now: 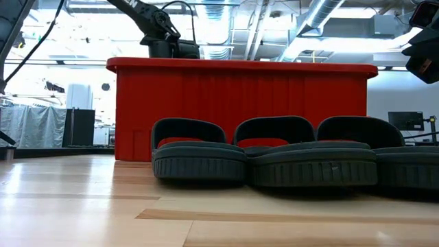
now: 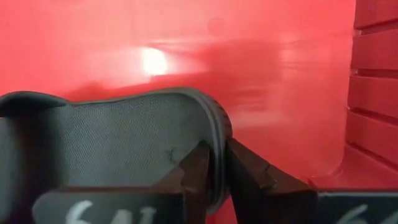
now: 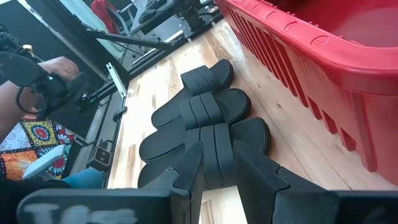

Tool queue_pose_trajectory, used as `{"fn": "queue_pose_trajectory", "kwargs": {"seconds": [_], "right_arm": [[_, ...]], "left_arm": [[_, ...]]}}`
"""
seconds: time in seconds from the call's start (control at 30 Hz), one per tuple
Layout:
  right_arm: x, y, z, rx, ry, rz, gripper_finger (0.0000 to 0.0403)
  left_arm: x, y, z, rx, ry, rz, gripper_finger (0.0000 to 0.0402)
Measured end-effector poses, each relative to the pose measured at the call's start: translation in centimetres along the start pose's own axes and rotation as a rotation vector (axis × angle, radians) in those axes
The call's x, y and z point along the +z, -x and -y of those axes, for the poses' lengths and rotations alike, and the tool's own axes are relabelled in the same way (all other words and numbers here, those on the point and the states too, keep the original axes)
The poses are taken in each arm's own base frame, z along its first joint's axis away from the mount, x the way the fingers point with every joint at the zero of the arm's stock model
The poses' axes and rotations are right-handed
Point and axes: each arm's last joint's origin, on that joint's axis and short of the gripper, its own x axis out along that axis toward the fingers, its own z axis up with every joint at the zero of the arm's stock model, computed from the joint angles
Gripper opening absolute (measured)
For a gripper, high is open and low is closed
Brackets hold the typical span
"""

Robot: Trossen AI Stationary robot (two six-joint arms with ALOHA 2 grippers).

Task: Pick and place slides into bin
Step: Put the left slide into the bin

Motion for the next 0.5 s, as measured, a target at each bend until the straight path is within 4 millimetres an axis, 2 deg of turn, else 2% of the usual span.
{"fn": "queue_pose_trajectory", "kwargs": {"seconds": [0.5], "right_arm": [[0.00, 0.00, 0.00, 0.000, 0.000, 0.000, 0.0077]], "left_arm": [[-0.25, 0.01, 0.03, 0.031, 0.068, -0.049, 0.0131]]}}
